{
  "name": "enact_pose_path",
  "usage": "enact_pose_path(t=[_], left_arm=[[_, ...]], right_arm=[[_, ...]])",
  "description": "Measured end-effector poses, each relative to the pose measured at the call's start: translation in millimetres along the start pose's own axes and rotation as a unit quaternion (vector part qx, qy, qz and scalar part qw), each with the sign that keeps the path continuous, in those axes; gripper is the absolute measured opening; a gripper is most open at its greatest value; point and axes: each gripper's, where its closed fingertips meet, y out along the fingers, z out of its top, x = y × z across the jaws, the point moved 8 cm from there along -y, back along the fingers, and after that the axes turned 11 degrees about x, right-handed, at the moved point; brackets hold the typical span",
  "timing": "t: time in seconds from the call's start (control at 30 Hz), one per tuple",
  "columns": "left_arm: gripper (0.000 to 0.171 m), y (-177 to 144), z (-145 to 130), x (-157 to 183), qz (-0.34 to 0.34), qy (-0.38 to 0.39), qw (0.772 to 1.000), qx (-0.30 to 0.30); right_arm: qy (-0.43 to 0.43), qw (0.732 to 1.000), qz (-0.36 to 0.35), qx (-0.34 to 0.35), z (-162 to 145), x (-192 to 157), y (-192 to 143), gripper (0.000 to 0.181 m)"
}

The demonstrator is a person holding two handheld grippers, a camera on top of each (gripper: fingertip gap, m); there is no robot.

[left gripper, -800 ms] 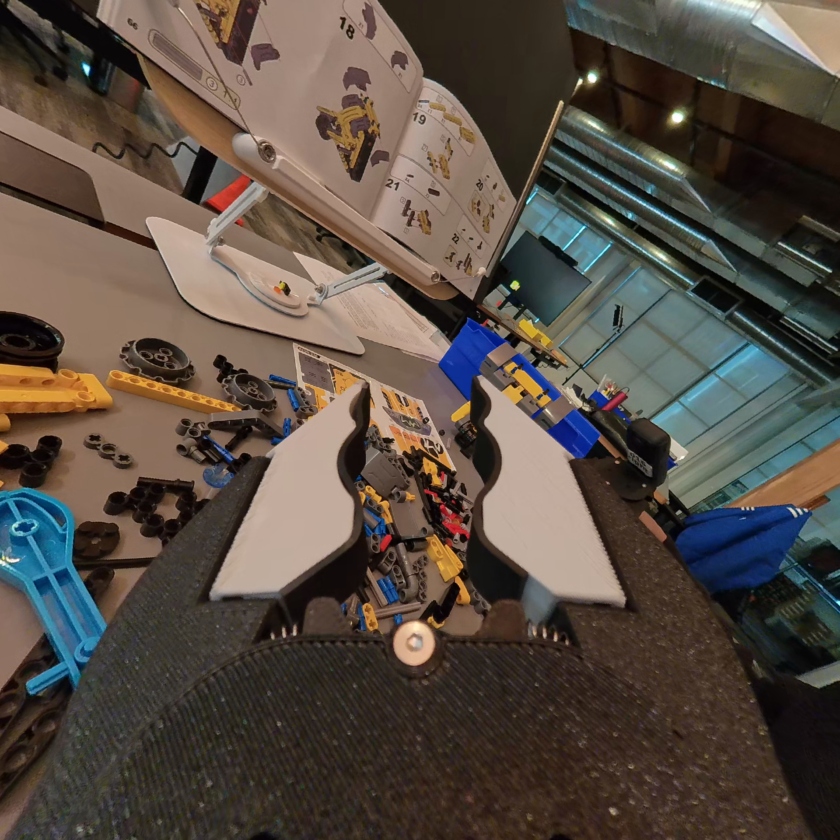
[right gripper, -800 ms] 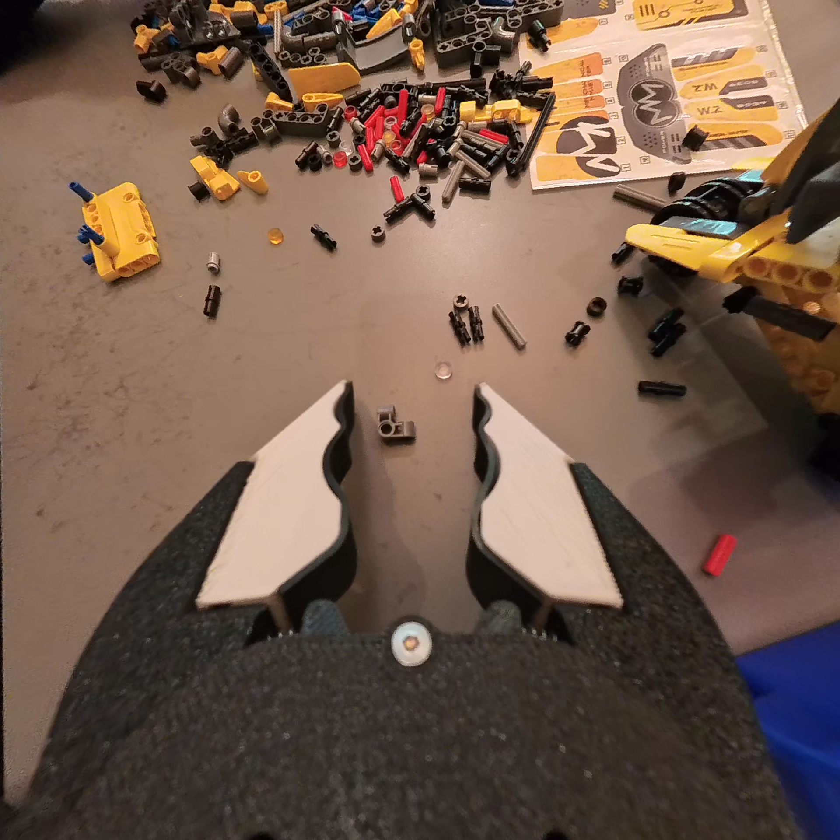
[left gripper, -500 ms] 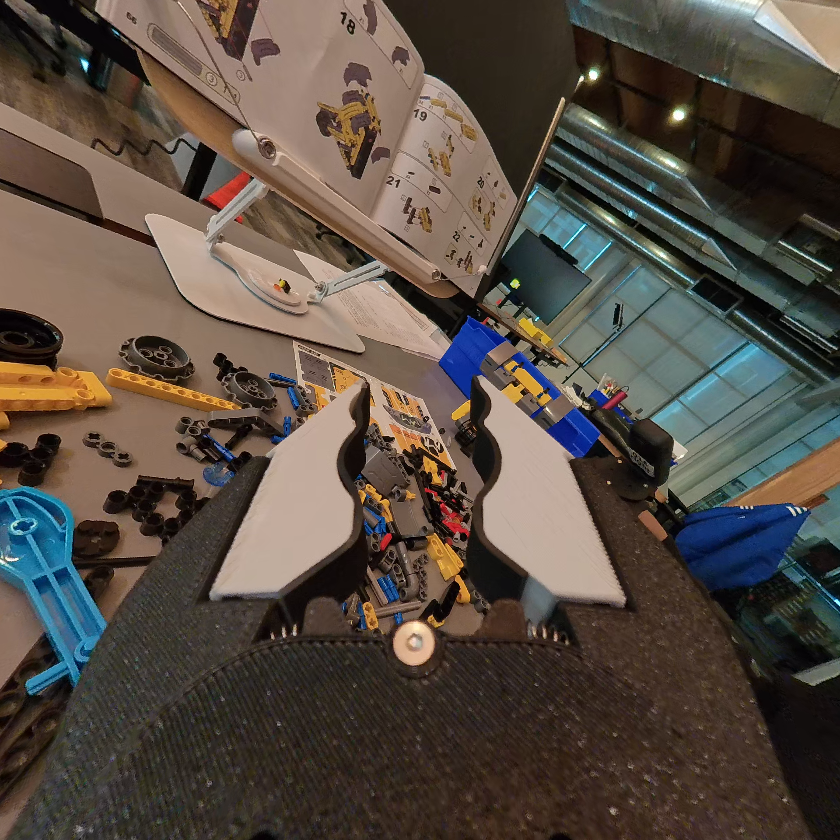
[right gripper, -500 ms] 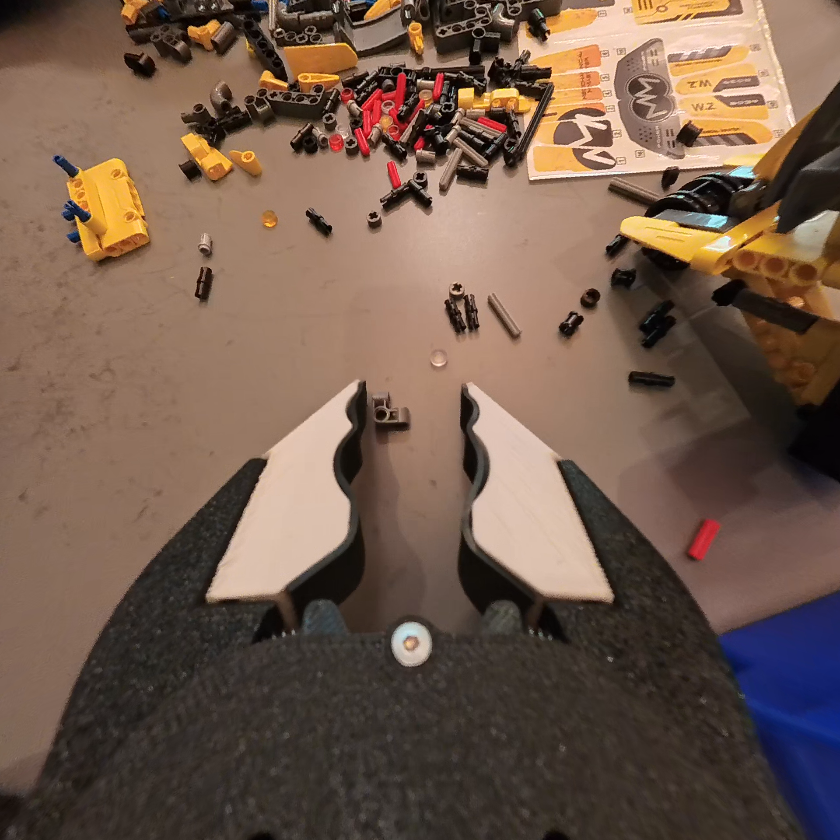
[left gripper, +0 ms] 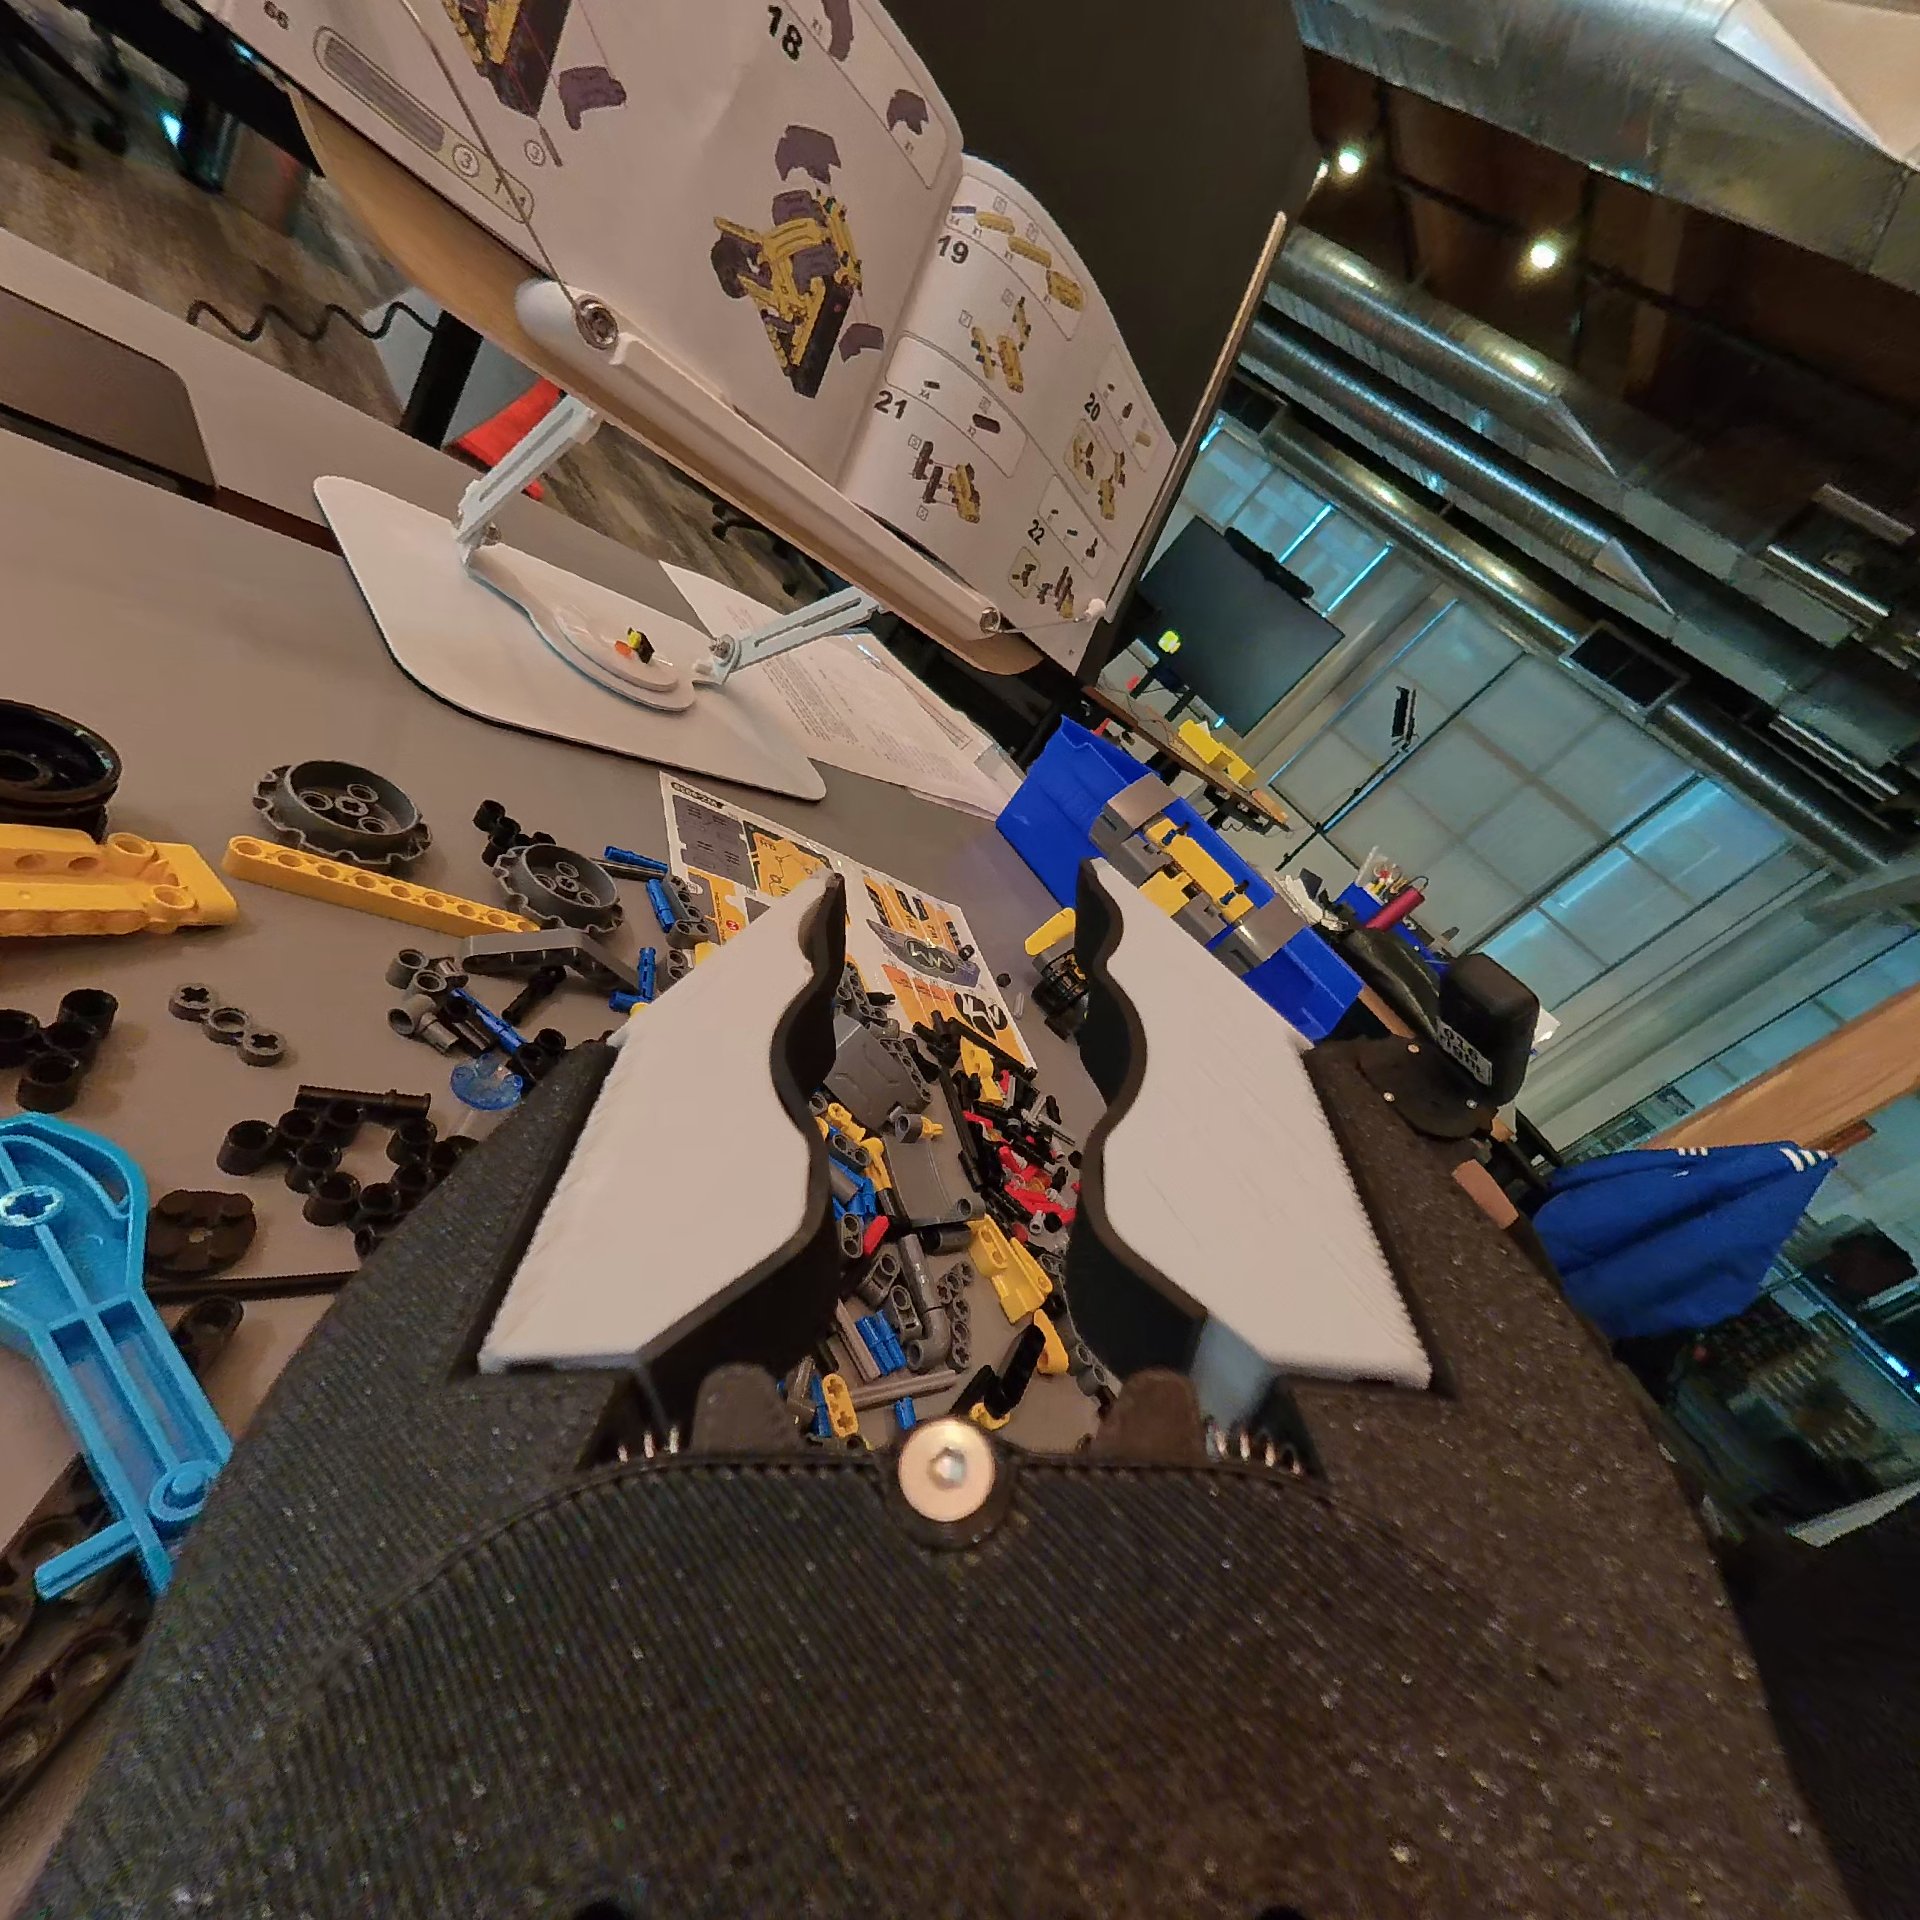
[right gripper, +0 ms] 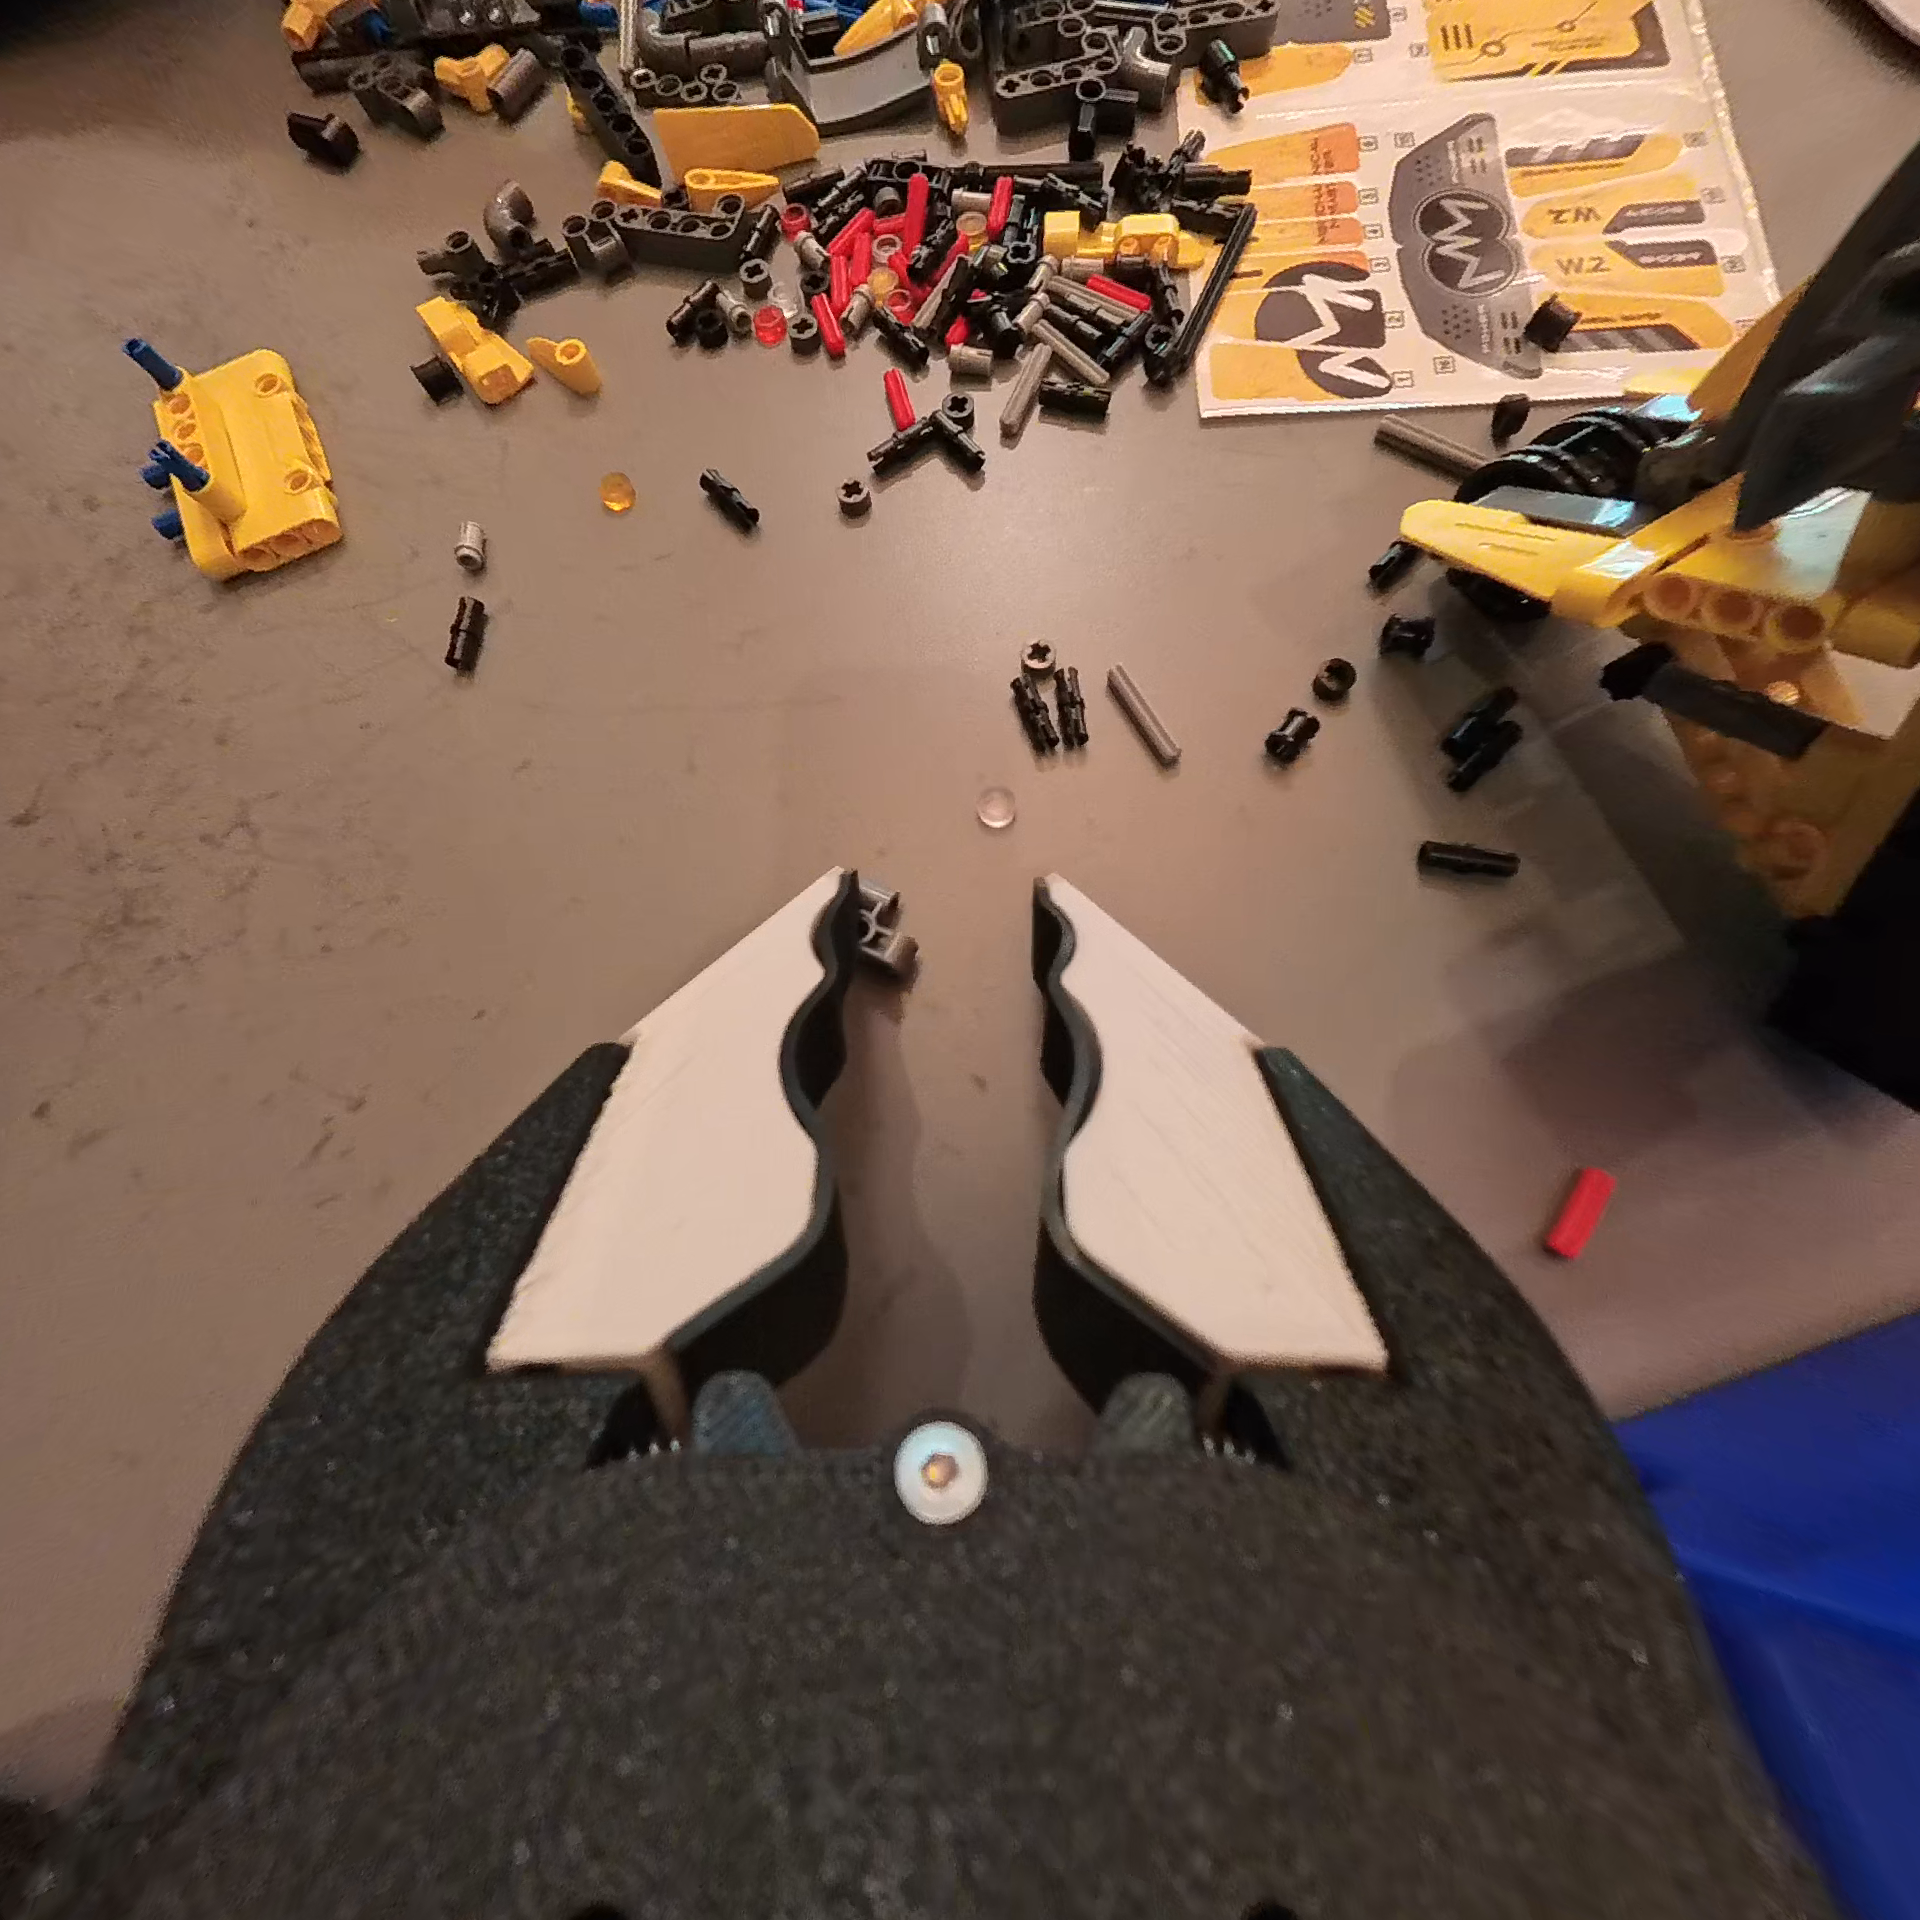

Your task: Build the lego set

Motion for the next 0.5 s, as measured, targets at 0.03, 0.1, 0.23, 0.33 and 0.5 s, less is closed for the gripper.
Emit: enact_pose_path(t=[0.03,0.1,0.23,0.33,0.5], left_arm=[[0.041,0,0,0,0.0,0.0,1.0,0.0],[0.041,0,0,0,0.0,0.0,1.0,0.0],[0.041,0,0,0,-0.001,-0.001,1.0,0.001],[0.041,0,0,1,-0.001,0.0,1.0,0.001],[0.041,0,1,1,-0.003,-0.002,1.0,0.003]], right_arm=[[-0.001,1.0,0.001,0.001,0,0,0,0.032],[0.001,1.0,0.005,0.002,0,-1,1,0.029],[0.004,1.0,0.007,0.003,0,-1,1,0.028],[0.002,1.0,0.015,0.002,0,-3,0,0.025],[0.016,0.999,0.03,0.03,5,-4,-11,0.032]])
